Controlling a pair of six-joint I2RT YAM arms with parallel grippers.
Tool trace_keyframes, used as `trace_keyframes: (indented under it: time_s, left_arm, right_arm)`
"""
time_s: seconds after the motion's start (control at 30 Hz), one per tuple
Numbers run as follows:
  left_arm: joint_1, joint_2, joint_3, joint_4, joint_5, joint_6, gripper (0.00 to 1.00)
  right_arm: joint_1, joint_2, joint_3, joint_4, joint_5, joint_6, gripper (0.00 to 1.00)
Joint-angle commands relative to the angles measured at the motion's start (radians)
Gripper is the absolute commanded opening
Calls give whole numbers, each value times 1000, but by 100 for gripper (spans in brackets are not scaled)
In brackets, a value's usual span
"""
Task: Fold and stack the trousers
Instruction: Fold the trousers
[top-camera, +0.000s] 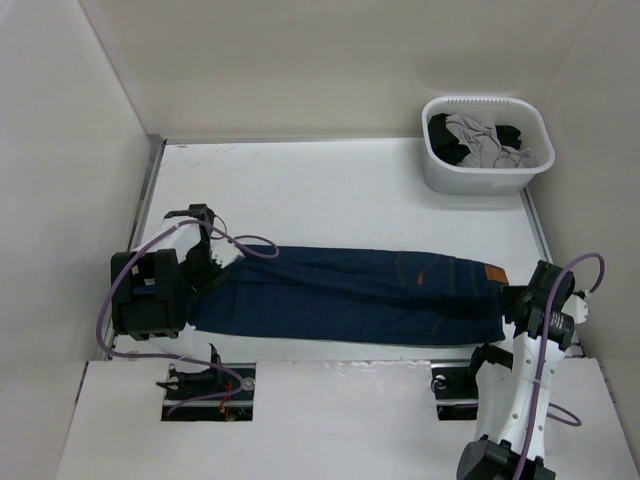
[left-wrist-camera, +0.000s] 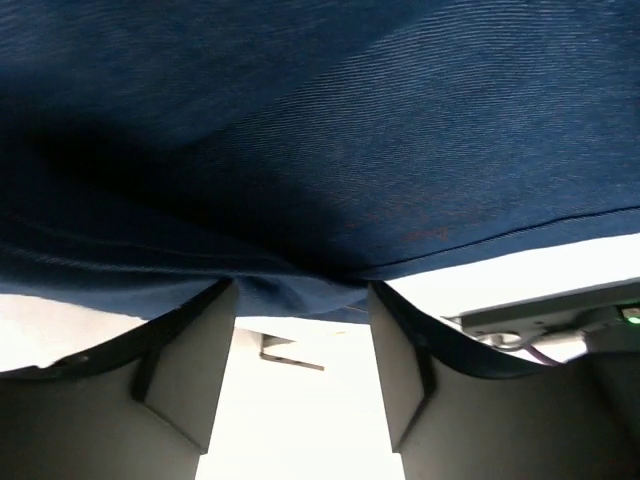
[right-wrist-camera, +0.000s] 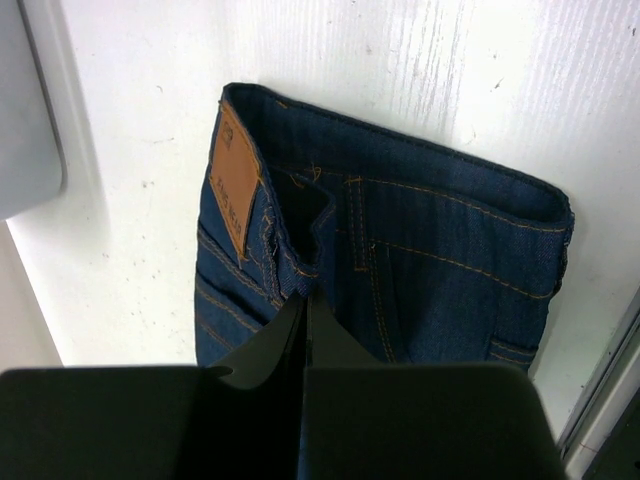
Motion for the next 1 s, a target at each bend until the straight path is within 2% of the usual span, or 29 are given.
trace_keyframes:
  time_s: [0.0,0.03,0.07,0.1,0.17,0.27,0.33,0.5,0.77,0.83,0.9,0.97]
  left_arm:
    - [-39,11,23,-70,30,-30,49]
    - [-45,18,23,-70,29,-25,47]
    - [-47,29,28,-67,21,-24,39]
    - [-42,41,29,-56,12,-20,26]
    - [-26,49,40,-15,-25,2,11]
    - [33,14,62,93,-92,96,3]
    - [100,-40,86,235,-134,192,0]
    - [201,-149,106,429,-123,347,0]
    - [264,-288,-13,489,-91,453,0]
    - [284,-298,-39,460,-74,476,6]
    - [289,-301,-59,435,-53,475,20]
    - [286,-298,-66,437,-30,457,38]
  right_arm:
    - [-18,6,47,61,30,1,1]
    - [-21,8,45,64,30,1,1]
    - [-22,11,44,68,30,2,1]
    - [-25,14,44,71,30,4,1]
    - [-30,21,50,84,30,4,0]
    - [-30,41,85,87,42,-25,0]
    - [-24,48,119,69,59,-64,0]
    - [-8,35,217,-56,168,-125,0]
    - [-4,-58,211,-225,194,-140,0]
    - [5,-71,186,-237,185,-145,0]
    - [7,-83,151,-251,162,-144,12]
    - [7,-95,125,-257,131,-139,34]
